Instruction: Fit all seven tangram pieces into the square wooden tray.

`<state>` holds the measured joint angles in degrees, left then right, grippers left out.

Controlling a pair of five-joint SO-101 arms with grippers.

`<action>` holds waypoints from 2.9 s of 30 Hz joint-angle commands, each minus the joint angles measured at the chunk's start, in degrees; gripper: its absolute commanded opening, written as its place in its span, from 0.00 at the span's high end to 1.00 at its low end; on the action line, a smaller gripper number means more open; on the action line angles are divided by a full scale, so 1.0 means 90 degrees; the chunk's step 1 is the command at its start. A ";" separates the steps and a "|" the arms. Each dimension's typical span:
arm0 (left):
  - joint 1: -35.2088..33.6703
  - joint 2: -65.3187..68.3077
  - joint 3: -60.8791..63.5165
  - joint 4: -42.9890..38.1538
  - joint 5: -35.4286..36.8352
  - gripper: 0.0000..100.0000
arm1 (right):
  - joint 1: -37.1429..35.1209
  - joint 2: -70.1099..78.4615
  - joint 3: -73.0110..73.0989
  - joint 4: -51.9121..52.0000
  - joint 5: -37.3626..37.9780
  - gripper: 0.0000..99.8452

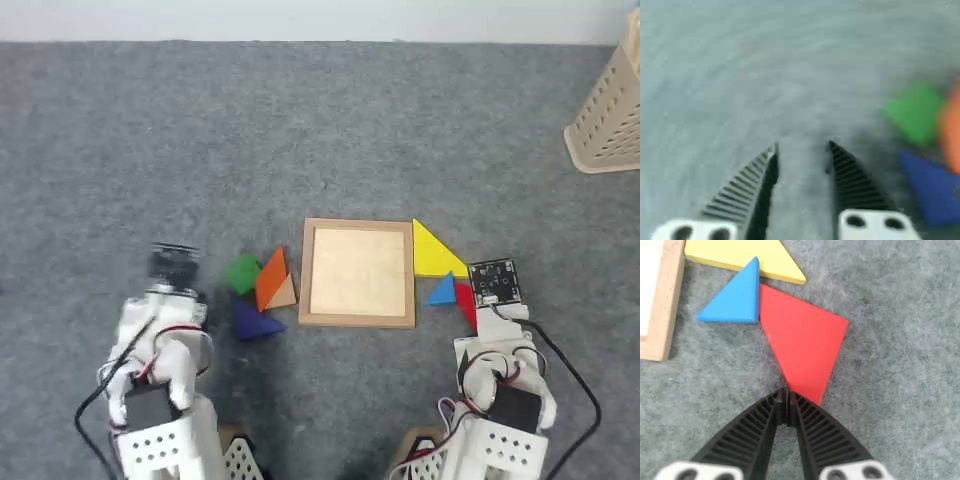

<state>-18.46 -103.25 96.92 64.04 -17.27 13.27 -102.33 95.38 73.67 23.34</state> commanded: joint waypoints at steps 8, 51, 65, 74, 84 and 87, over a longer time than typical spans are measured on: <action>0.0811 -0.0127 -0.0034 0.0205 -0.0020 0.85 | 0.0044 -0.0015 0.0127 -0.0024 0.0029 0.99; 0.0811 -0.0127 -0.0034 0.0996 -0.0010 0.85 | -0.1353 0.5397 -0.5021 -0.0884 -0.1026 0.99; 0.0811 -0.0127 -0.0034 0.0996 -0.0010 0.85 | -0.2466 1.0584 -0.7600 -0.0884 0.0137 0.79; 0.0811 -0.0127 -0.0034 0.0996 -0.0010 0.85 | -0.3072 1.1531 -0.8508 -0.0952 0.0899 0.72; 0.0811 -0.0127 -0.0034 0.0996 -0.0010 0.85 | -0.2339 1.2889 -0.9397 -0.1187 0.1055 0.72; 0.0811 -0.0127 -0.0034 0.0996 -0.0010 0.85 | -0.2281 1.3133 -0.9407 -0.1216 0.1172 0.72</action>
<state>-11.34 -103.34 96.92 72.75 -17.27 -8.53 15.12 14.07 64.00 31.96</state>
